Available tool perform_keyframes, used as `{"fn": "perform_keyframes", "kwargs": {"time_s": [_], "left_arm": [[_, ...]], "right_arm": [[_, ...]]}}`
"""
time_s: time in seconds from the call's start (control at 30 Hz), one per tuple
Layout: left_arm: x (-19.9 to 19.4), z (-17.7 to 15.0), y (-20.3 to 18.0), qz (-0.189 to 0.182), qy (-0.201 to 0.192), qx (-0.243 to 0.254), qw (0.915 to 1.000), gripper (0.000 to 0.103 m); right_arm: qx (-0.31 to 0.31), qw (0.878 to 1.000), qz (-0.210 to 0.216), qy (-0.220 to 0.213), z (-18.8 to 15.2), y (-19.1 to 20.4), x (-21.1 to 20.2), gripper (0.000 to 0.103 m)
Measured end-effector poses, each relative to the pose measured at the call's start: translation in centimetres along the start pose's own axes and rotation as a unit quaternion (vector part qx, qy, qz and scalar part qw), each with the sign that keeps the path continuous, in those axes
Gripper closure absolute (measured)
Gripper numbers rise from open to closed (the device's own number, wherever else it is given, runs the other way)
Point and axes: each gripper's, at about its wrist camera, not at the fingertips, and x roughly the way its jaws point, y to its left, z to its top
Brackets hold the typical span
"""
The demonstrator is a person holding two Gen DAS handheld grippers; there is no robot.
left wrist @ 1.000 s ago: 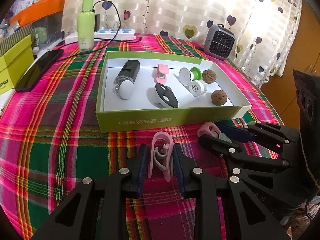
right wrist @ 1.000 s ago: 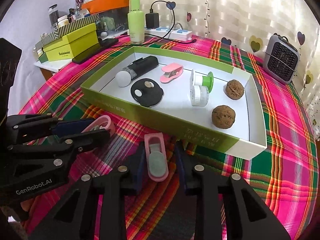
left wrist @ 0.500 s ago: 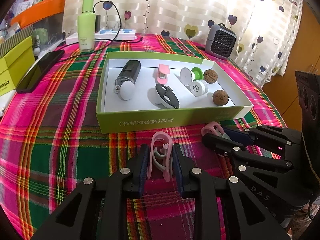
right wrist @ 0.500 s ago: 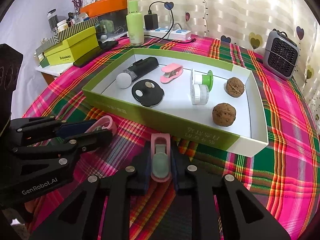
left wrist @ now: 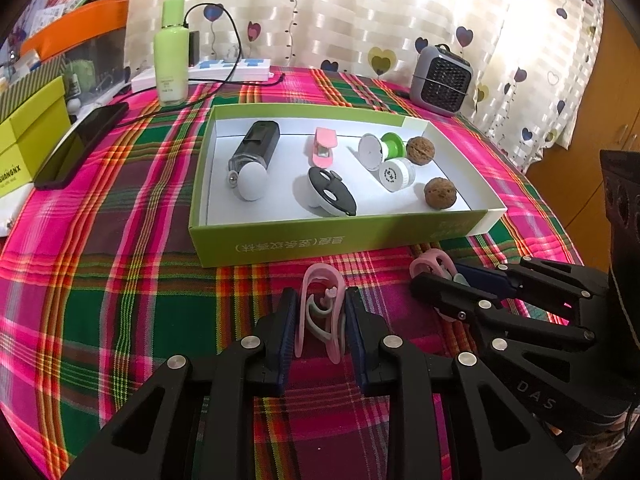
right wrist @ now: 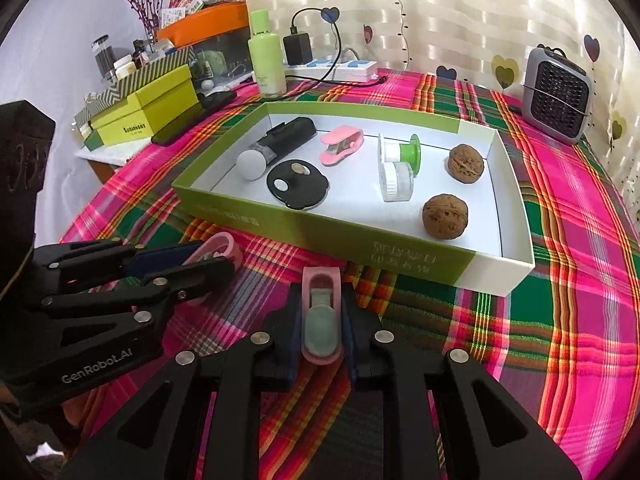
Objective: Organize objects
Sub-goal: 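Lift and carry both pink clips over the box tray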
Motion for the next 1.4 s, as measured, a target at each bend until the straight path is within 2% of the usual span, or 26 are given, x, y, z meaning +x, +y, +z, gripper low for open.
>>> {"fn": "perform_keyframes", "kwargs": {"time_s": [0.87,1.4], "left_arm": [[-1.3,0.5,-1.5,-0.004,-0.019,0.015,0.9997,0.081],[-2.3,2.7,-2.9,-0.007,-0.044,0.034,0.9984,0.081]], "right_arm": [[0.022,1.0,0.0,-0.021,-0.2,-1.1,-1.6,0.085],[0.027,0.998,-0.011,-0.049,1.1,-2.3,-3.4,0.085]]}}
